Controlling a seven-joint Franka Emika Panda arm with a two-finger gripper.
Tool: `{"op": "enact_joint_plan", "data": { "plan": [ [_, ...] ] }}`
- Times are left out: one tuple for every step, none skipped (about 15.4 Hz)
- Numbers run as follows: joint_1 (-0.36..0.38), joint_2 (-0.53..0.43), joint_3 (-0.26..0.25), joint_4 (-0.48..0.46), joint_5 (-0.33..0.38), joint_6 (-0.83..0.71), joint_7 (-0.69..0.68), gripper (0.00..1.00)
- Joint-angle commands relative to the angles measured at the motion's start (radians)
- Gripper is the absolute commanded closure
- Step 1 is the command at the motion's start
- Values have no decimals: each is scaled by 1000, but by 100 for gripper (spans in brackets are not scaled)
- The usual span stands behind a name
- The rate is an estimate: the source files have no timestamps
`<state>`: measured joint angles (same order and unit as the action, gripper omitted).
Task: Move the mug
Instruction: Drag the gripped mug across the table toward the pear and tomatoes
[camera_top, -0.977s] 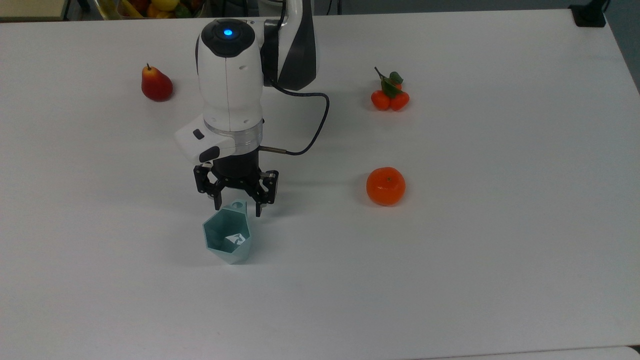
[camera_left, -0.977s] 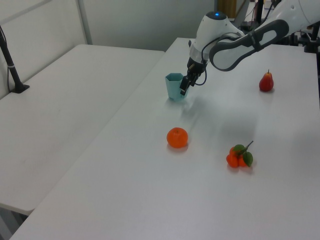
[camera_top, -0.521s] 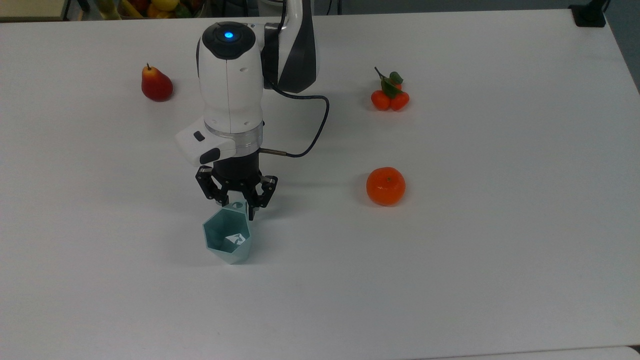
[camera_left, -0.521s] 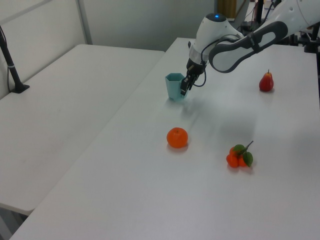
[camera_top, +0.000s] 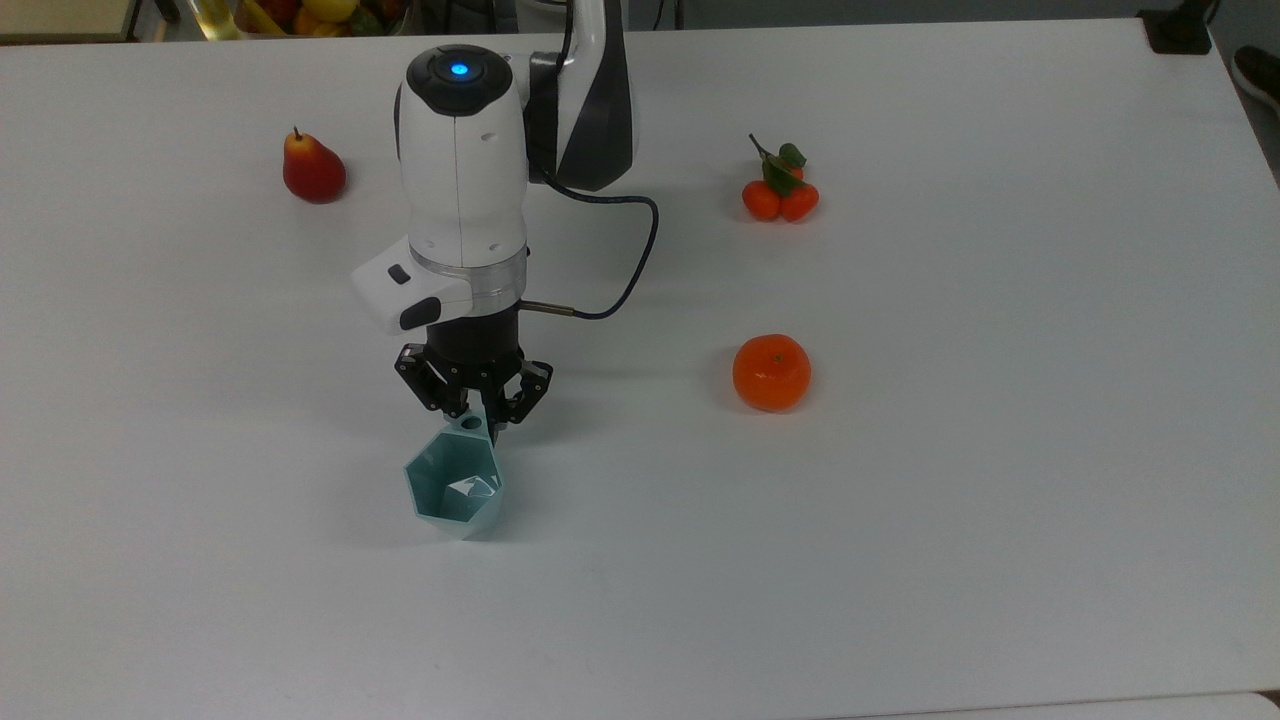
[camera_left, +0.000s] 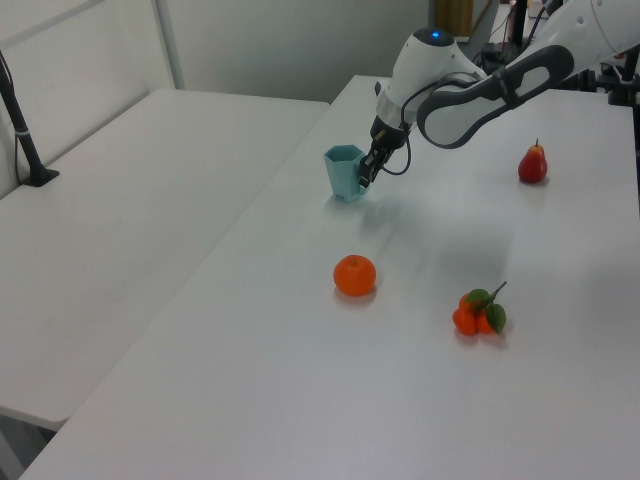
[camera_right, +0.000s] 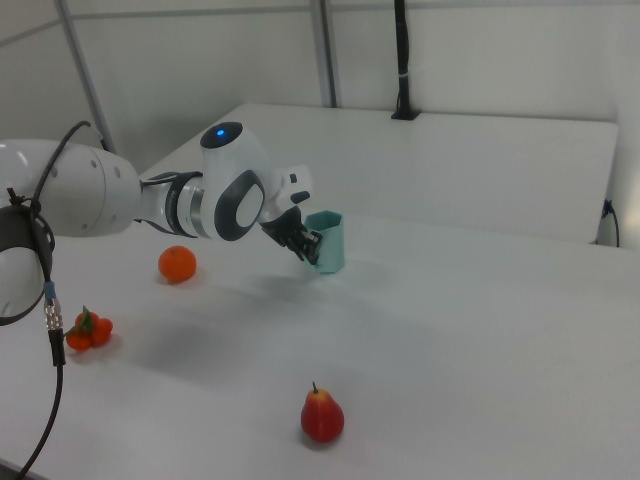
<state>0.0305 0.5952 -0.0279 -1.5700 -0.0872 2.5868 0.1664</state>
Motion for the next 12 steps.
{"op": "enact_joint_plan", "data": {
  "plan": [
    [8, -17, -6, -4, -6, 4, 10, 91],
    [9, -34, -6, -10, -6, -4, 10, 91],
    [11, -60, -6, -28, -6, -16, 10, 91],
    [11, -92, -7, -51, -8, -28, 10, 91],
    [9, -129, -6, -76, -20, -51, 10, 91],
    [8, -165, -6, -102, -34, -85, 12, 91],
    [8, -201, -6, -125, -40, -124, 13, 91],
    [5, -239, -4, -151, -42, -158, 15, 91],
    [3, -279, -3, -188, -42, -184, 22, 91],
    [5, -320, -1, -234, -43, -195, 31, 91],
    [3, -368, 0, -290, -43, -197, 35, 91],
    [5, -414, 2, -348, -43, -197, 36, 91]
  ]
}}
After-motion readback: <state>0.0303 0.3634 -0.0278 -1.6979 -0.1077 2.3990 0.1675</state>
